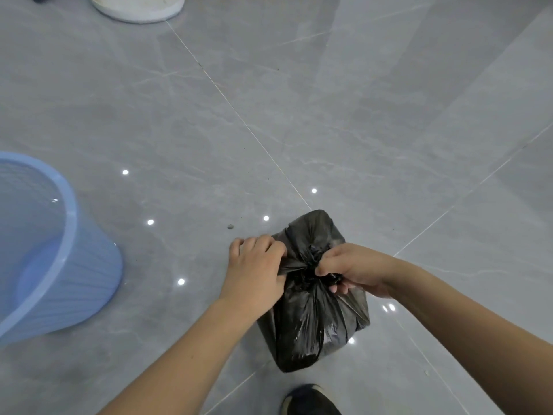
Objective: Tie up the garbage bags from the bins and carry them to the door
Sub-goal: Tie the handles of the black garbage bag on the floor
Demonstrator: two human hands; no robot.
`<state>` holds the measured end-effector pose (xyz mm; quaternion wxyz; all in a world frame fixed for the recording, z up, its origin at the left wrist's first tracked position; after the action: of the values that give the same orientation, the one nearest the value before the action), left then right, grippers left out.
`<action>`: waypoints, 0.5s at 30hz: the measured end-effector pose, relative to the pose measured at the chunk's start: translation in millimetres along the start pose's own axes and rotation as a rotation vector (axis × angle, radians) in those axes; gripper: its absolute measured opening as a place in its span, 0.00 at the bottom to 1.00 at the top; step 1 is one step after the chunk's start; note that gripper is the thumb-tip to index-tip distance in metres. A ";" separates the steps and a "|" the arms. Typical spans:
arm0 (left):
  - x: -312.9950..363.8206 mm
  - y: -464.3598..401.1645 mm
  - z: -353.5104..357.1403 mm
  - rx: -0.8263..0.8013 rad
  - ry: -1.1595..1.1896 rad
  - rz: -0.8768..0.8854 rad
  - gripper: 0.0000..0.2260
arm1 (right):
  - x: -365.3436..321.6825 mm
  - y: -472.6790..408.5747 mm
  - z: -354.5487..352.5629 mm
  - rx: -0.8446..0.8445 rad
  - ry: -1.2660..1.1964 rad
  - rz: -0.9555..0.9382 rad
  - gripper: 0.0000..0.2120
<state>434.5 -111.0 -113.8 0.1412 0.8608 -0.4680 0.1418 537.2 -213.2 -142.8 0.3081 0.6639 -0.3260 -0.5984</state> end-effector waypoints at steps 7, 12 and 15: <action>-14.4 -0.2 11.8 -0.035 -0.004 -0.025 0.09 | 7.7 -2.6 -1.5 0.024 0.018 -0.013 0.17; -18.3 -15.8 7.8 -0.025 -0.044 -0.030 0.08 | 2.8 -2.7 -0.5 0.006 0.111 0.002 0.04; -27.8 -20.3 6.2 -0.021 -0.034 -0.064 0.09 | 1.2 -2.6 -5.1 0.031 0.077 -0.021 0.04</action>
<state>437.9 -81.5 -132.2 0.1467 0.8760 -0.4441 0.1176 542.5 -212.5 -145.1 0.3037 0.6946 -0.3160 -0.5704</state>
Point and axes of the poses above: each hand's wrist, its own y-axis away from the middle knuckle, its own z-axis out of the palm, x = y × z, the point moved 10 cm from there along -y, towards the middle knuckle, and after that the axes turned 3 degrees about -x, right-handed, at the moved point
